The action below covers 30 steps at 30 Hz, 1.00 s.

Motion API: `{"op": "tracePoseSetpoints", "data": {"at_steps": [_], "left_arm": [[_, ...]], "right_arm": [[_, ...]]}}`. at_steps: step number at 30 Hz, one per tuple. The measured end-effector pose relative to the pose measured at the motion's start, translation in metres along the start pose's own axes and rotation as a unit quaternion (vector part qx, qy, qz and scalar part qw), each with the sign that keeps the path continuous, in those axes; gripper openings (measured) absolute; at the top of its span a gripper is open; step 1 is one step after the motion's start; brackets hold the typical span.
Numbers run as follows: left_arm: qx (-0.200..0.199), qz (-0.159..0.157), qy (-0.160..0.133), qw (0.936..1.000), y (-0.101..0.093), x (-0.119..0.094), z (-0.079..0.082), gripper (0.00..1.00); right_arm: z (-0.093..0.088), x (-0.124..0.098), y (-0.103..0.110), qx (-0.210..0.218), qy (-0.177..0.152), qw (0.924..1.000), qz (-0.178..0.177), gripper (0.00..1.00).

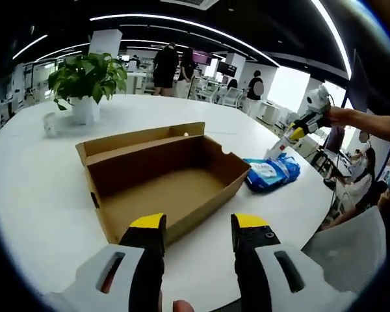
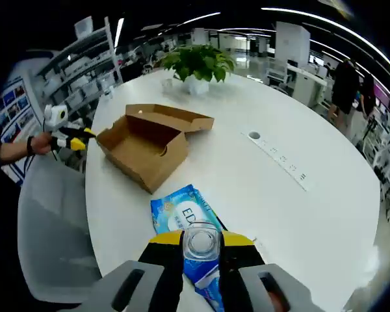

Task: Operate the shoe box by opening the lid, removing the specified soft item, and placing it in the target area until the item is outside and the box remains undamaged.

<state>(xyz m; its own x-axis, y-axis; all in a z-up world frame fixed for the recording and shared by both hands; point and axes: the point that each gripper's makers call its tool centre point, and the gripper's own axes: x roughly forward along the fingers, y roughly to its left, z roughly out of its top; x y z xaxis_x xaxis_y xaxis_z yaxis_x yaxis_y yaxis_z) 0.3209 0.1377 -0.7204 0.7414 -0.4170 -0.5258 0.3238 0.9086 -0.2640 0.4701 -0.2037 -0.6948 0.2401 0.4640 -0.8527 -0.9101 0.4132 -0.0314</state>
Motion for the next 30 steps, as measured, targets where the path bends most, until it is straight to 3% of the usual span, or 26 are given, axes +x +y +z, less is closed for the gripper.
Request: {"op": "tracePoseSetpoints", "data": {"at_steps": [2, 5, 10, 16, 30], "left_arm": [[0.0, 0.001, 0.0, 1.0, 0.0, 0.0, 0.0, 0.41], [-0.003, 0.005, 0.0, 1.0, 0.002, -0.001, 0.0, 0.4], [-0.004, 0.007, 0.001, 1.0, 0.004, 0.0, -0.001, 0.4], [-0.002, 0.005, 0.004, 1.0, 0.002, 0.0, -0.002, 0.4], [-0.004, 0.005, 0.008, 0.9999, 0.002, 0.001, -0.004, 0.4]], "right_arm": [[-0.002, 0.003, -0.009, -0.053, 0.037, 0.9979, -0.005, 0.16], [-0.001, 0.009, -0.015, -0.13, 0.079, 0.9883, 0.003, 0.16], [0.001, 0.017, -0.022, -0.192, 0.116, 0.9745, 0.01, 0.16], [0.003, 0.023, -0.035, -0.217, 0.137, 0.9665, 0.004, 0.16], [0.003, 0.027, -0.041, -0.21, 0.142, 0.9672, 0.006, 0.16]]}}
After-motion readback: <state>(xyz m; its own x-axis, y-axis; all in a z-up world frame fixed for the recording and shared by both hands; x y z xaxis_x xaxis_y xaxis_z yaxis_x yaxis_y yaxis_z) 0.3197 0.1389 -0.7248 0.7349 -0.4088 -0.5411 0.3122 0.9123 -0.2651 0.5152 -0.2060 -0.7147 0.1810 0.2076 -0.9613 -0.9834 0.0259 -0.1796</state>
